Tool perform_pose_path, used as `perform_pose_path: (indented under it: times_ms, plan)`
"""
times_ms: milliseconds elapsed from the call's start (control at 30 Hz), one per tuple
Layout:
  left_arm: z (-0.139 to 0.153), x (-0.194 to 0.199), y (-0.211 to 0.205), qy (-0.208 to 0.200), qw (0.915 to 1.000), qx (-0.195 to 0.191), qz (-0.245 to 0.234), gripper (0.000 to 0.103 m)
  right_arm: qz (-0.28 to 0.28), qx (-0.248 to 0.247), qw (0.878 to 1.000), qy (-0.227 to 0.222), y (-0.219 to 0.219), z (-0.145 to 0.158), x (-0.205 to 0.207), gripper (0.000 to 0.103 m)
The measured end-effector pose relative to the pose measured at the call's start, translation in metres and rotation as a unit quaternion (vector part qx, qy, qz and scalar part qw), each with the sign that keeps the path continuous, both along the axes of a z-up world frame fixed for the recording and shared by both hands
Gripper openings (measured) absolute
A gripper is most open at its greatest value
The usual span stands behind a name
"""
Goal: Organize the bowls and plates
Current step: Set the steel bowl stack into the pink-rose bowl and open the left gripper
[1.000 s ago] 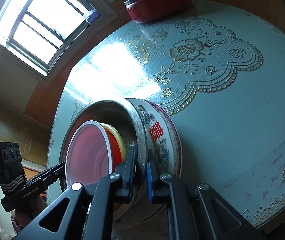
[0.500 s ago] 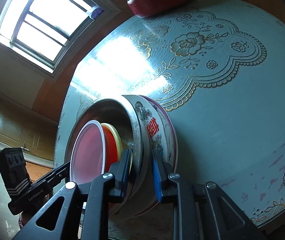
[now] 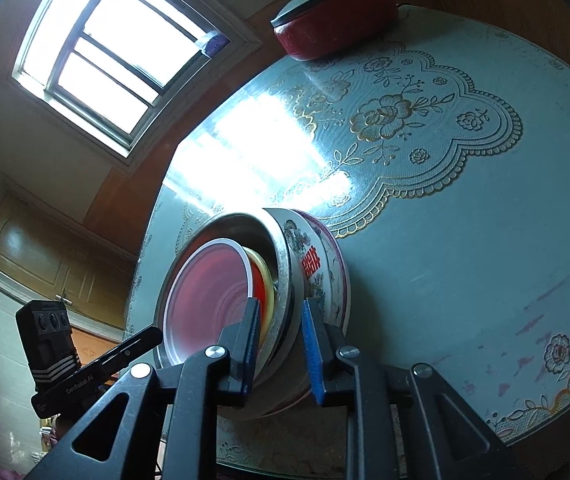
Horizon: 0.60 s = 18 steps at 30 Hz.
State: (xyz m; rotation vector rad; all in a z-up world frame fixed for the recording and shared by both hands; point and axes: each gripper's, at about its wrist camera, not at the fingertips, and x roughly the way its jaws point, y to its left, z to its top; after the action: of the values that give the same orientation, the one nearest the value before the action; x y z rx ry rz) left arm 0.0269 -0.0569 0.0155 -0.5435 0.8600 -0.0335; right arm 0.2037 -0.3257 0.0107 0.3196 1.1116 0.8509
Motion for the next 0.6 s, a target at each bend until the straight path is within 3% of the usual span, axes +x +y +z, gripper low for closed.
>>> perform_pose_path:
  times_ms: [167,300,467,600]
  plan:
    - [0.005,-0.013,0.006,-0.018,0.9998,-0.007,0.003,0.032,0.022,-0.01,1.0,0.005,-0.005,-0.008,-0.008,0.021]
    - [0.001,-0.03,0.027,-0.021,0.9987,-0.028,0.036,0.032,0.055,-0.013,0.998,0.012,-0.004,-0.018,-0.019,0.022]
    - [-0.017,-0.034,0.029,0.014,0.9985,0.0,0.053,0.032,0.095,-0.022,0.995,0.033,0.009,-0.034,-0.028,0.022]
    - [-0.031,-0.03,0.015,0.024,0.9989,-0.011,0.04,0.032,0.103,-0.028,0.993,0.05,0.015,-0.045,-0.031,0.023]
